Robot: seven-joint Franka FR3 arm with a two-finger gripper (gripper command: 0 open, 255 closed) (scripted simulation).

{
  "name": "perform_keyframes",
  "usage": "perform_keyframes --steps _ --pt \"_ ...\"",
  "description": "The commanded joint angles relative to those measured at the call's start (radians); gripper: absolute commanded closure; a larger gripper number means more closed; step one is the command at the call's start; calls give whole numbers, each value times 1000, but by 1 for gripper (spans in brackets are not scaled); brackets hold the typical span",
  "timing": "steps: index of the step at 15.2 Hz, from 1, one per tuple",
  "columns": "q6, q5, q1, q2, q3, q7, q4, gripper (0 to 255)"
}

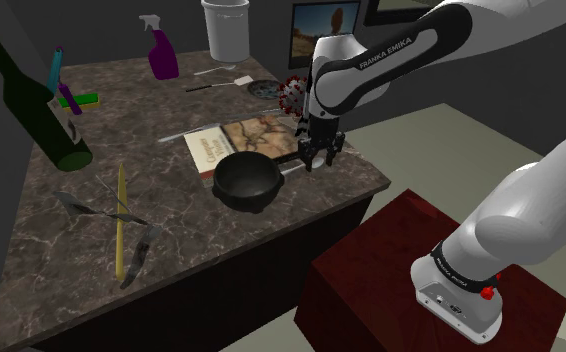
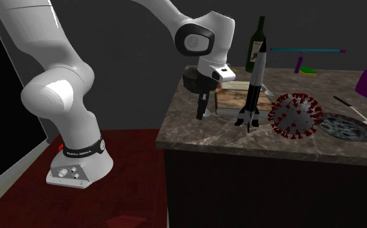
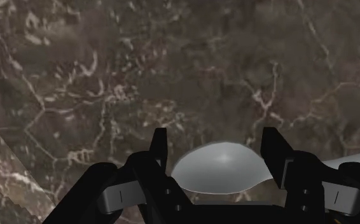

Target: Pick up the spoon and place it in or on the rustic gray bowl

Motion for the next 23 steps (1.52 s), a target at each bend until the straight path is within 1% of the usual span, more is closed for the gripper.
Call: perform_keyframes --steps 1,2,12,23 --pt "0 0 0 0 0 0 0 255" --pt "0 0 0 0 0 0 0 255" --pt "-146 -1 -1 -83 -6 7 64 255" --pt "-302 -4 -3 -145 -14 16 158 255"
